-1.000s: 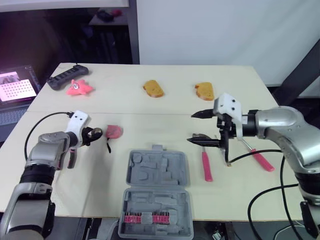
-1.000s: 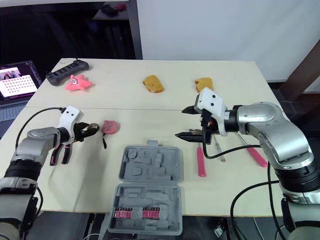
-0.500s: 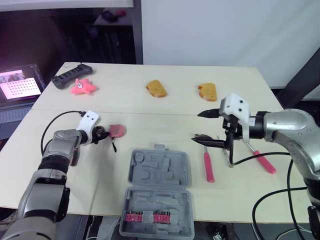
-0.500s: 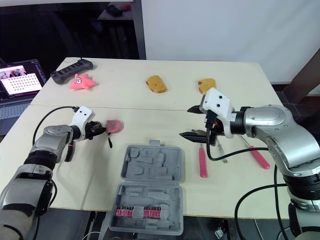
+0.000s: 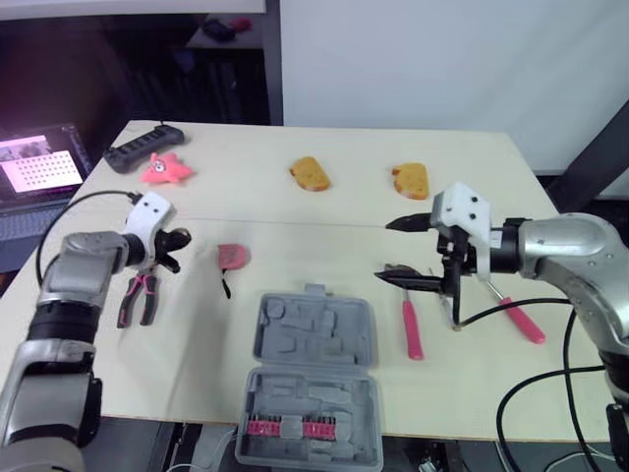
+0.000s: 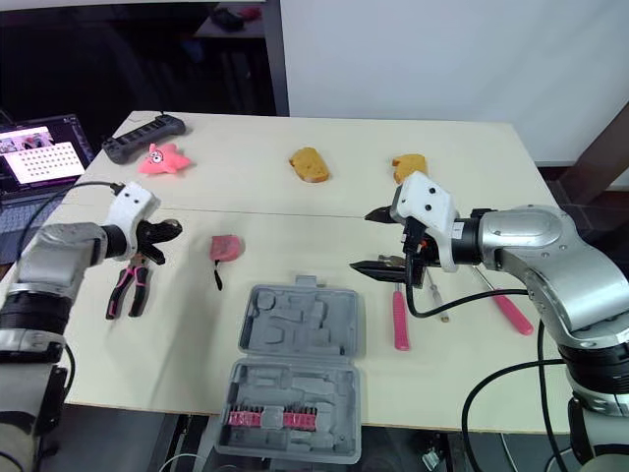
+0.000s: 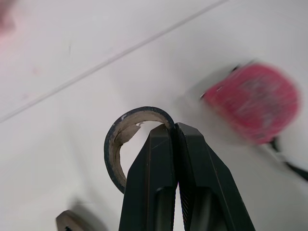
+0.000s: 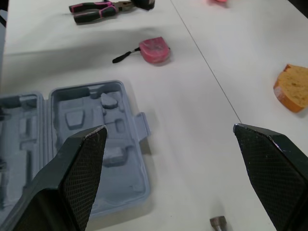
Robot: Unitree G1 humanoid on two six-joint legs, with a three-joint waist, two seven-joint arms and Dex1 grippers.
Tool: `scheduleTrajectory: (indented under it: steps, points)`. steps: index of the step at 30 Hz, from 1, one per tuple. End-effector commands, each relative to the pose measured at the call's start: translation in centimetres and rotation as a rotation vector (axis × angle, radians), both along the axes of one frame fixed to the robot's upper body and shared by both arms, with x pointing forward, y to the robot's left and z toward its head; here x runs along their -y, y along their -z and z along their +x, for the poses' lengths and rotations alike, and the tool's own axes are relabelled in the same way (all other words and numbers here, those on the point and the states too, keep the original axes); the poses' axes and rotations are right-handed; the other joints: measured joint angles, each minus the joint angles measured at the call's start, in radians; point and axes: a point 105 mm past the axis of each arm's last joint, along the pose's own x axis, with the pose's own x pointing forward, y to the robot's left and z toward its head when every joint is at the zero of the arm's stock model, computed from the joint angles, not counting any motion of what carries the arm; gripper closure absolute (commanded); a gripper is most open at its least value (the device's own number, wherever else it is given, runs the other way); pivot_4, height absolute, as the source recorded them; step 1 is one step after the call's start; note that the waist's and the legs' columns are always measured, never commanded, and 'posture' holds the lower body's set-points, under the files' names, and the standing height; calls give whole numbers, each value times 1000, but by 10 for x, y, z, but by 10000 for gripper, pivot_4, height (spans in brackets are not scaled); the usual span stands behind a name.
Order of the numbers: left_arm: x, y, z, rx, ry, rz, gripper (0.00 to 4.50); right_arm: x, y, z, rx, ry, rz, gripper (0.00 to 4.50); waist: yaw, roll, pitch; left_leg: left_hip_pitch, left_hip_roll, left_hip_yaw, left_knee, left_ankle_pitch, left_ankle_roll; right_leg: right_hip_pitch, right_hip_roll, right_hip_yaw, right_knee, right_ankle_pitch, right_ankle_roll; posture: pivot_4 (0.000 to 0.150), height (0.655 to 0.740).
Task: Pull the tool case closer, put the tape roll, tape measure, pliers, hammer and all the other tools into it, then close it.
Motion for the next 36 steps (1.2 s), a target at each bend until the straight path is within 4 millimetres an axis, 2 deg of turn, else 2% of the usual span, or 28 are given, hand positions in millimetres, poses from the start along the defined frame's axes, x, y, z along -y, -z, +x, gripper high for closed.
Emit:
scheduleTrajectory:
  steps: [1, 3, 7, 10, 16, 22, 26, 36]
  points:
    - [57, -26, -23, -8, 266, 5, 44534, -5, -6, -6, 21, -29, 0, 0, 0, 0, 0, 0, 0, 0, 0, 0, 0, 0, 0, 0, 0, 0, 0, 1500, 7377]
    - [83, -22, -36, -37, 391, 61, 44534, -7, -1, -8, -12, -35, 6, 0, -1, 0, 0, 0, 0, 0, 0, 0, -1, 1, 0, 0, 0, 0, 0, 1500, 7377]
    - [118, -8, -50, -68, 564, 137, 44534, -11, -1, -7, -9, -33, 18, 0, -8, 0, 0, 1, 0, 0, 0, 1, -1, 1, 1, 0, 0, 0, 0, 1500, 7377]
    - [132, 7, -62, -95, 685, 191, 44534, -12, -1, -7, -6, -24, 25, 0, -12, 0, 0, 1, 0, 0, 0, 1, -1, 0, 1, 0, 0, 0, 0, 1500, 7377]
    - [140, 35, -71, -142, 797, 245, 44534, -13, 0, -11, 12, -8, 18, 0, -4, 0, 0, 1, 0, 0, 0, 1, -1, 0, 1, 0, 0, 0, 0, 1500, 7377]
    - [141, 45, -70, -145, 817, 245, 44534, -14, -5, -13, 19, 2, 33, 0, -3, 0, 0, 0, 0, 0, 1, 1, -1, 0, 1, 0, 0, 0, 0, 1500, 7377]
    - [140, 58, -78, -157, 870, 282, 44534, -12, -3, -13, 26, 17, 23, 0, -3, 0, 0, 0, 0, 0, 0, 1, -1, 0, 1, 0, 0, 0, 0, 1500, 7377]
    - [139, 68, -72, -146, 826, 318, 44534, -12, -4, -12, 35, 25, 27, 0, -3, 1, 0, 0, 0, -1, 1, 1, -1, 0, 1, 0, 0, 0, 0, 1500, 7377]
